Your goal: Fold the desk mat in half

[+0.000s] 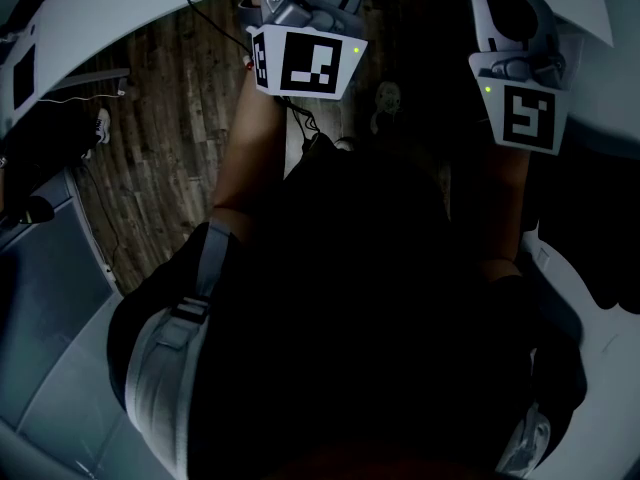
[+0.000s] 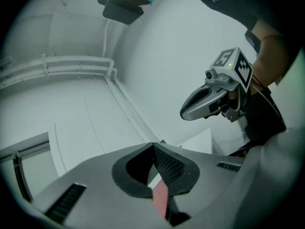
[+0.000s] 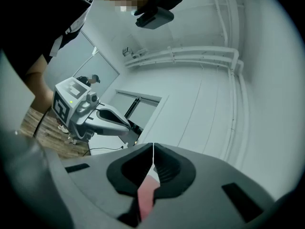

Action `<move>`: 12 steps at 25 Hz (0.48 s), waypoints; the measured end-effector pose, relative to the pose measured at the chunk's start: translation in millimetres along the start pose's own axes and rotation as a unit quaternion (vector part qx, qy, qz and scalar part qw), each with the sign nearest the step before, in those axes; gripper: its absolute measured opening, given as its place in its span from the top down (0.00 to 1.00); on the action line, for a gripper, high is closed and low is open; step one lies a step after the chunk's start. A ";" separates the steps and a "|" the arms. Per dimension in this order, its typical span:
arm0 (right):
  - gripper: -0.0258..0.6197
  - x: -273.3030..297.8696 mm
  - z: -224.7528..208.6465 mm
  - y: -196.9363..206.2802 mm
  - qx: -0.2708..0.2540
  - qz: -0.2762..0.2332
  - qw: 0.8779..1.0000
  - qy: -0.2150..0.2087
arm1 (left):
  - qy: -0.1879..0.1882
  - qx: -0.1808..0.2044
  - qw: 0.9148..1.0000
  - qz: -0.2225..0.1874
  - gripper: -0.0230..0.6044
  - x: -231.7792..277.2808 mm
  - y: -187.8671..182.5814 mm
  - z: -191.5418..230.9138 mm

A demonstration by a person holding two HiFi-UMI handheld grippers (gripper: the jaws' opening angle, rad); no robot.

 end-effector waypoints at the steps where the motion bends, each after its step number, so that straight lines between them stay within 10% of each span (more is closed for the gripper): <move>1: 0.91 3.9 -4.7 6.5 0.000 0.002 1.000 -0.004 | 0.000 0.000 1.000 0.005 0.94 6.9 4.1 -0.1; 12: 0.91 36.7 -52.8 72.1 0.008 0.027 0.999 -0.042 | 0.003 -0.004 0.999 0.051 0.94 75.1 43.3 -7.8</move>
Point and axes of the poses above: the fingertips, and each gripper's own axes: x forward along the fingers, z to its left, y out of its underside, the point moved 6 cm from there along -x, backward along the fingers, and after that the axes turned 4 degrees about -z, right-handed, at the moved point
